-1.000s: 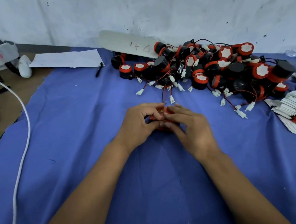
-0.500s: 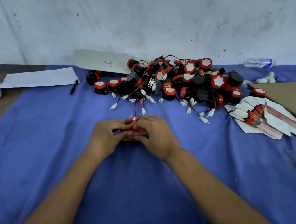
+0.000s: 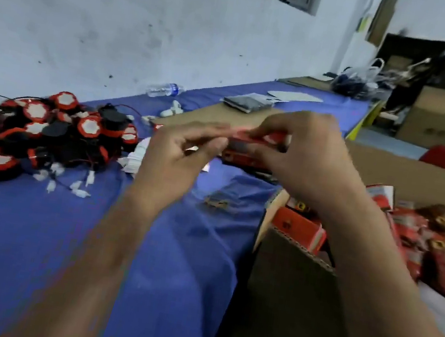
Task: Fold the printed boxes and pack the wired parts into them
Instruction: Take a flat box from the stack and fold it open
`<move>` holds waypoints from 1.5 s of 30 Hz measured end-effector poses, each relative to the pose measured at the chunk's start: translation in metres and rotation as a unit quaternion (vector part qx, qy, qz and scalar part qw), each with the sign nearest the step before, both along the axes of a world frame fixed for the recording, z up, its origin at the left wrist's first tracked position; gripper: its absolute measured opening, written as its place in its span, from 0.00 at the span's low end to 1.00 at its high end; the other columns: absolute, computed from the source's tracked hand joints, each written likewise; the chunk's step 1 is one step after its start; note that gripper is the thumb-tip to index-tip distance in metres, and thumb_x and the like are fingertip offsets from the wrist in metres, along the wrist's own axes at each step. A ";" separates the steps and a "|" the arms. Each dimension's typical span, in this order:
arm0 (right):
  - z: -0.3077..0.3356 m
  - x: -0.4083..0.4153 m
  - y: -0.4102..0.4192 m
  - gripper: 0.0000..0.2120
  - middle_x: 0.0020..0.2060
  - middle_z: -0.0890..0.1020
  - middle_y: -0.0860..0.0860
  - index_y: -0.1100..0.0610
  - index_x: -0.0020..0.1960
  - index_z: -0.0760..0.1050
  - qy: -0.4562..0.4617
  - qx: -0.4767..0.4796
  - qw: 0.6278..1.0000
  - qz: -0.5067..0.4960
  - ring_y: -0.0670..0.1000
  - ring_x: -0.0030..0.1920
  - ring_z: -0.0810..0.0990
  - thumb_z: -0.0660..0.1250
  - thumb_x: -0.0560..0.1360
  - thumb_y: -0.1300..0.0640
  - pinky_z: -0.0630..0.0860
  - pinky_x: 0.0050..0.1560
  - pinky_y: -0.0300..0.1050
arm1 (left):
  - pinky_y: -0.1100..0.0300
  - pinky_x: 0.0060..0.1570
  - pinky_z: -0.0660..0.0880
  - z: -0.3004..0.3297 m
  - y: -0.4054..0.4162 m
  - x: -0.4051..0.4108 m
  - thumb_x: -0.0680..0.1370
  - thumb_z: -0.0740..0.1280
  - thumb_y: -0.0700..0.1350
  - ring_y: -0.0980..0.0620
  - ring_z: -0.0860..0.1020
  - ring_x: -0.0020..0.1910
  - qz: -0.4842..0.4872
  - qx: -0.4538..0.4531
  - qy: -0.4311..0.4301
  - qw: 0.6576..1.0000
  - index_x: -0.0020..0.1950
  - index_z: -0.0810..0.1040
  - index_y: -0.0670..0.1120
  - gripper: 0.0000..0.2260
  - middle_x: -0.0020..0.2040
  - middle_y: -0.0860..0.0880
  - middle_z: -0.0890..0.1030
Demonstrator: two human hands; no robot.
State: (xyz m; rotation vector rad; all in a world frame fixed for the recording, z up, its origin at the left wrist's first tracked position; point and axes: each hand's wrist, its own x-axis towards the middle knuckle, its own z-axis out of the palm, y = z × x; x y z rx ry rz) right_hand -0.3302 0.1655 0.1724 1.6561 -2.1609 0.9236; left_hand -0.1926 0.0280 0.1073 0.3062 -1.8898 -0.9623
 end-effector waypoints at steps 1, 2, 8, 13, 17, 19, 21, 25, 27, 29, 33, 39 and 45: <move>0.008 -0.025 0.020 0.08 0.41 0.81 0.47 0.48 0.51 0.85 0.005 -0.017 0.997 -0.072 0.46 0.41 0.75 0.75 0.74 0.47 0.65 0.39 0.39 | 0.69 0.55 0.76 0.006 0.010 -0.029 0.81 0.72 0.40 0.64 0.82 0.56 -0.021 -0.006 -0.014 1.000 0.59 0.85 0.49 0.09 0.56 0.57 0.85; 0.013 -0.051 0.041 0.08 0.43 0.82 0.48 0.47 0.51 0.85 0.002 -0.011 0.989 -0.148 0.48 0.43 0.75 0.75 0.74 0.47 0.65 0.40 0.39 | 0.69 0.55 0.76 0.010 0.022 -0.060 0.80 0.72 0.43 0.64 0.82 0.55 -0.038 -0.020 -0.038 0.998 0.59 0.86 0.49 0.08 0.56 0.56 0.85; -0.003 -0.111 0.096 0.24 0.66 0.75 0.63 0.53 0.73 0.69 -0.070 0.222 0.924 -0.302 0.65 0.64 0.74 0.68 0.80 0.48 0.72 0.62 0.54 | 0.56 0.59 0.76 -0.009 0.061 -0.134 0.77 0.75 0.50 0.53 0.82 0.56 -0.046 -0.104 -0.188 0.976 0.49 0.88 0.49 0.06 0.54 0.50 0.87; 0.007 -0.079 0.062 0.25 0.67 0.77 0.62 0.59 0.72 0.72 -0.050 0.012 0.949 -0.313 0.64 0.68 0.72 0.70 0.78 0.51 0.70 0.66 0.56 | 0.53 0.52 0.77 -0.036 0.037 -0.110 0.79 0.71 0.51 0.53 0.83 0.49 0.039 -0.003 -0.121 0.992 0.47 0.88 0.47 0.10 0.47 0.50 0.87; -0.013 -0.017 -0.015 0.17 0.60 0.82 0.54 0.52 0.65 0.79 -0.105 -0.028 0.983 -0.147 0.57 0.61 0.79 0.70 0.77 0.49 0.75 0.58 0.50 | 0.60 0.37 0.68 -0.069 -0.001 -0.085 0.80 0.70 0.47 0.45 0.82 0.44 0.156 0.086 -0.186 0.966 0.34 0.82 0.47 0.15 0.35 0.47 0.82; -0.037 0.001 -0.064 0.15 0.57 0.83 0.53 0.53 0.62 0.80 -0.149 0.050 0.983 -0.093 0.56 0.58 0.80 0.70 0.76 0.52 0.77 0.57 0.49 | 0.60 0.29 0.59 -0.085 -0.017 -0.072 0.78 0.71 0.43 0.41 0.77 0.37 0.211 0.137 -0.183 0.950 0.24 0.69 0.49 0.22 0.31 0.47 0.78; -0.066 0.013 -0.116 0.15 0.56 0.83 0.54 0.55 0.61 0.79 -0.168 0.128 0.975 -0.070 0.57 0.56 0.80 0.69 0.75 0.56 0.77 0.53 0.46 | 0.56 0.28 0.59 -0.098 -0.035 -0.055 0.75 0.69 0.41 0.42 0.68 0.30 0.258 0.185 -0.182 0.931 0.24 0.66 0.48 0.21 0.29 0.45 0.76; -0.121 0.023 -0.208 0.16 0.60 0.81 0.58 0.59 0.62 0.76 -0.152 0.191 0.967 -0.075 0.61 0.61 0.79 0.67 0.74 0.58 0.75 0.53 0.48 | 0.51 0.37 0.70 -0.111 -0.072 -0.024 0.77 0.65 0.38 0.37 0.80 0.43 0.318 0.240 -0.167 0.902 0.37 0.78 0.40 0.09 0.40 0.38 0.84; -0.143 0.021 -0.243 0.25 0.70 0.74 0.60 0.59 0.71 0.69 -0.126 0.221 0.965 -0.067 0.62 0.71 0.70 0.68 0.77 0.51 0.70 0.67 0.52 | 0.51 0.36 0.69 -0.116 -0.089 -0.014 0.77 0.65 0.37 0.35 0.80 0.46 0.354 0.248 -0.163 0.887 0.37 0.77 0.43 0.09 0.42 0.38 0.84; -0.160 0.015 -0.265 0.37 0.79 0.59 0.59 0.59 0.79 0.56 -0.122 0.256 0.959 -0.029 0.61 0.79 0.56 0.67 0.79 0.44 0.59 0.76 0.61 | 0.55 0.32 0.66 -0.121 -0.103 -0.005 0.77 0.65 0.38 0.38 0.80 0.44 0.371 0.255 -0.155 0.879 0.38 0.80 0.45 0.09 0.42 0.42 0.84; -0.187 0.015 -0.280 0.24 0.70 0.75 0.56 0.56 0.74 0.67 -0.021 0.273 0.962 -0.027 0.58 0.70 0.73 0.65 0.80 0.49 0.66 0.70 0.58 | 0.58 0.40 0.79 -0.134 -0.123 0.002 0.77 0.68 0.39 0.40 0.83 0.45 0.339 0.345 -0.081 0.871 0.40 0.82 0.41 0.07 0.41 0.43 0.85; -0.170 0.058 -0.238 0.10 0.47 0.85 0.55 0.55 0.50 0.81 0.023 0.098 0.993 -0.062 0.58 0.49 0.84 0.61 0.82 0.58 0.70 0.40 0.44 | 0.49 0.46 0.83 -0.120 -0.125 0.013 0.83 0.66 0.53 0.41 0.83 0.43 0.215 0.533 0.061 0.816 0.48 0.82 0.41 0.16 0.48 0.38 0.84; -0.165 0.159 -0.179 0.11 0.45 0.86 0.52 0.59 0.54 0.83 -0.179 -0.154 0.943 0.236 0.54 0.46 0.83 0.62 0.83 0.60 0.77 0.45 0.54 | 0.59 0.46 0.81 -0.092 -0.102 0.105 0.81 0.57 0.69 0.52 0.84 0.46 -0.053 0.560 0.173 0.808 0.50 0.84 0.46 0.29 0.45 0.49 0.84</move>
